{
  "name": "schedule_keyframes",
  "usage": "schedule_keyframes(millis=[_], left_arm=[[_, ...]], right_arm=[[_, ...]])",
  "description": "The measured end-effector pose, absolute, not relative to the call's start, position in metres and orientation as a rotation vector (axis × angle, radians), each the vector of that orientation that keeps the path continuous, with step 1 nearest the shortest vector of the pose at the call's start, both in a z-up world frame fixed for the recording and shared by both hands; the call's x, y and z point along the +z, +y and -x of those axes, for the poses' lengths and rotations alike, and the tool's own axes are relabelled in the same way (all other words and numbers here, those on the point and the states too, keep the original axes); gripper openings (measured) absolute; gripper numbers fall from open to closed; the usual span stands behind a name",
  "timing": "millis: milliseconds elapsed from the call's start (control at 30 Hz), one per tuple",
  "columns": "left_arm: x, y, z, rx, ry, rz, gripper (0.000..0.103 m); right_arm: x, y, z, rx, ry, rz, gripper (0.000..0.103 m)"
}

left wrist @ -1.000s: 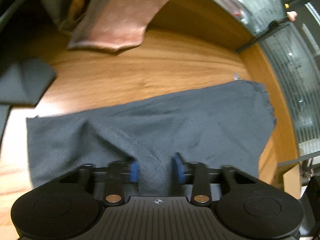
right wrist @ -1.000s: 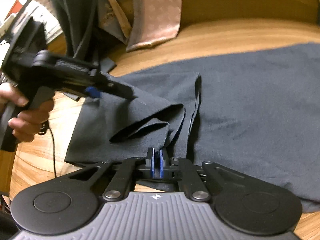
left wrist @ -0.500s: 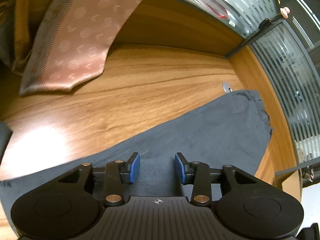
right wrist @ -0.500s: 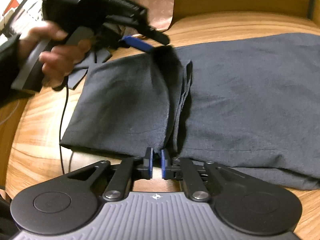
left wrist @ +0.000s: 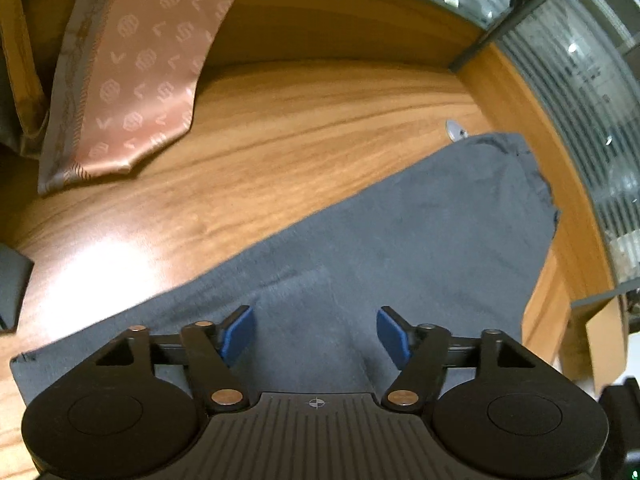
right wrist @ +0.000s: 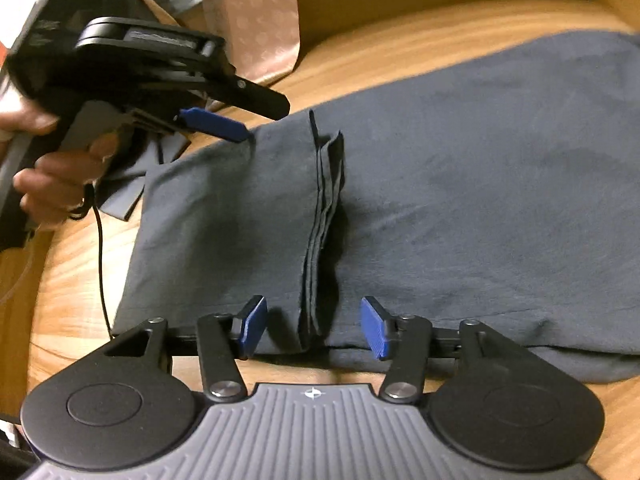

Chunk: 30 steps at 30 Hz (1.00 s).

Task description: Fold clothes

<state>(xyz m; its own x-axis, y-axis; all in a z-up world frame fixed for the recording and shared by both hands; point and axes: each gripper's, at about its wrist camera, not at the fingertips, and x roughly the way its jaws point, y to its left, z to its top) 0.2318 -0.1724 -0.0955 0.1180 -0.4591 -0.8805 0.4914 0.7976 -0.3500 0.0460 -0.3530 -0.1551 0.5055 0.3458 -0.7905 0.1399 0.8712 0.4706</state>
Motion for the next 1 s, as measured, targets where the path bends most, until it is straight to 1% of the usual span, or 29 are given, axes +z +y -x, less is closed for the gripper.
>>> schedule_keyframes(millis=[33, 100, 133, 167, 233, 267, 333, 567, 600, 633, 667, 700, 733, 767, 800, 833, 1000], left_arm=[[-0.096, -0.177, -0.229, -0.694, 1.278, -0.051, 0.082], [-0.097, -0.186, -0.223, -0.690, 1.284, -0.093, 0.087], [-0.097, -0.191, -0.220, -0.689, 1.287, -0.114, 0.087], [-0.097, -0.195, -0.217, -0.687, 1.290, -0.135, 0.088], [-0.102, -0.206, -0.208, -0.681, 1.296, -0.192, 0.090], [-0.104, -0.211, -0.204, -0.677, 1.298, -0.222, 0.090], [-0.110, -0.221, -0.197, -0.662, 1.301, -0.288, 0.090], [-0.122, -0.241, -0.183, -0.579, 1.288, -0.475, 0.089], [-0.124, -0.242, -0.182, -0.564, 1.280, -0.509, 0.085], [-0.126, -0.244, -0.180, -0.549, 1.270, -0.543, 0.066], [-0.125, -0.244, -0.179, -0.538, 1.255, -0.565, 0.058], [-0.125, -0.244, -0.179, -0.528, 1.240, -0.584, 0.043], [-0.121, -0.242, -0.179, -0.528, 1.232, -0.567, 0.022], [-0.117, -0.241, -0.179, -0.519, 1.225, -0.547, 0.014], [-0.112, -0.240, -0.179, -0.509, 1.219, -0.527, 0.009], [-0.105, -0.240, -0.179, -0.501, 1.198, -0.505, 0.008], [-0.068, -0.262, -0.184, -0.514, 1.105, -0.372, 0.007]], right_arm=[[-0.159, -0.354, -0.048, 0.148, 1.046, -0.544, 0.058], [-0.165, -0.353, -0.051, 0.190, 1.037, -0.579, 0.055], [-0.164, -0.349, -0.051, 0.192, 1.035, -0.553, 0.042], [-0.164, -0.344, -0.052, 0.191, 1.033, -0.522, 0.025], [-0.160, -0.337, -0.050, 0.194, 1.020, -0.483, 0.013], [-0.156, -0.335, -0.048, 0.199, 1.008, -0.476, 0.011], [-0.149, -0.331, -0.044, 0.209, 0.982, -0.464, 0.009], [-0.130, -0.324, -0.035, 0.267, 0.914, -0.417, 0.009], [-0.130, -0.324, -0.034, 0.273, 0.910, -0.418, 0.008], [-0.131, -0.325, -0.034, 0.276, 0.912, -0.421, 0.008], [-0.131, -0.326, -0.033, 0.278, 0.915, -0.424, 0.008], [-0.132, -0.327, -0.033, 0.281, 0.917, -0.428, 0.008], [-0.132, -0.329, -0.032, 0.277, 0.920, -0.436, 0.007], [-0.132, -0.333, -0.031, 0.273, 0.920, -0.447, 0.007], [-0.131, -0.336, -0.031, 0.268, 0.920, -0.458, 0.007], [-0.130, -0.340, -0.030, 0.267, 0.918, -0.470, 0.007], [-0.112, -0.375, -0.022, 0.198, 0.876, -0.514, 0.006]])
